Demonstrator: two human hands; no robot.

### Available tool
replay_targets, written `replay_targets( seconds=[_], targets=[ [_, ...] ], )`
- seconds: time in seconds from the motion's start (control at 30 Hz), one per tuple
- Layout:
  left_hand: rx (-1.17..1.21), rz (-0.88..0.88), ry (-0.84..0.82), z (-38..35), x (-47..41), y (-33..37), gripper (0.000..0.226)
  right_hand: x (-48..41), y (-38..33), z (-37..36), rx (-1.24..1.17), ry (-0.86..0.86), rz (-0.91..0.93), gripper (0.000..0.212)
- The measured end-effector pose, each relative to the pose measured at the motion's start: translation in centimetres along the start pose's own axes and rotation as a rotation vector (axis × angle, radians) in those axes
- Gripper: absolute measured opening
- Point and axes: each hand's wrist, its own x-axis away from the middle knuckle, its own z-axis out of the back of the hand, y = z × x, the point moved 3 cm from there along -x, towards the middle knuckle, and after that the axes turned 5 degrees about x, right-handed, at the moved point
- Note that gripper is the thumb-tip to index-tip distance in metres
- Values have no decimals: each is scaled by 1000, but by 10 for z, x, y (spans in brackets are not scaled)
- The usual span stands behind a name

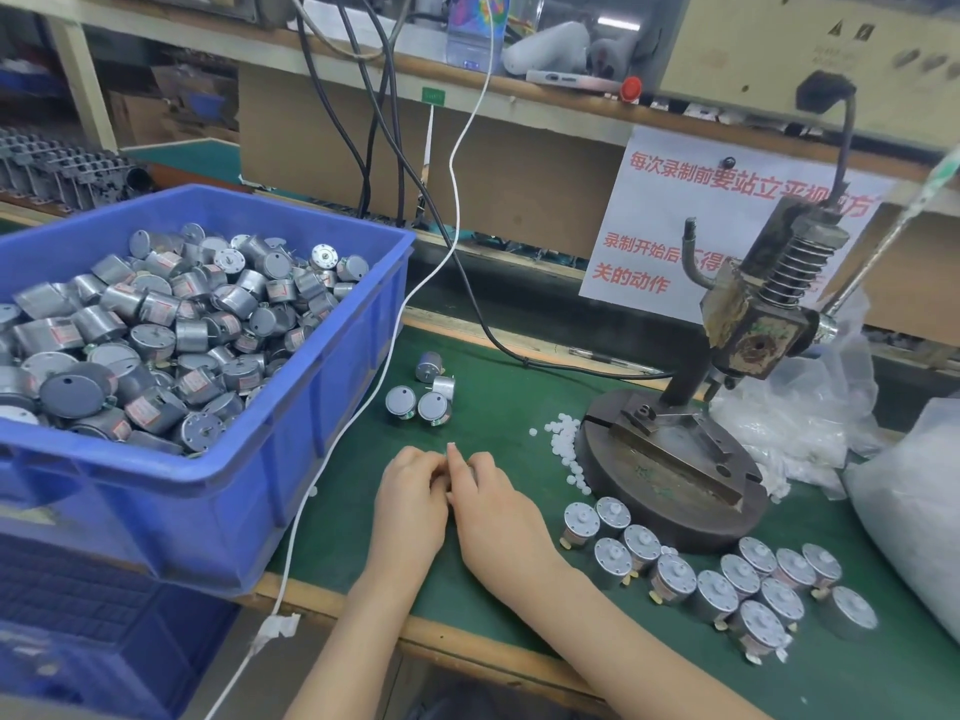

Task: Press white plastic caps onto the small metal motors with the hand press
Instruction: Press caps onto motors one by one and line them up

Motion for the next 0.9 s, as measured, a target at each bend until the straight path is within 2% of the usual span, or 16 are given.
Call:
replay_targets(
  seconds=[0.2, 0.4, 0.9],
  targets=[
    [20, -7, 3, 3, 2, 2, 20, 0, 10, 6, -154, -33, -90, 51],
    [5, -17, 4, 2, -1, 2, 20, 9, 17, 8, -385, 101, -129, 51],
    [-8, -20, 1, -1, -1, -2, 19, 6, 18, 3, -332, 60, -115, 48]
  ],
)
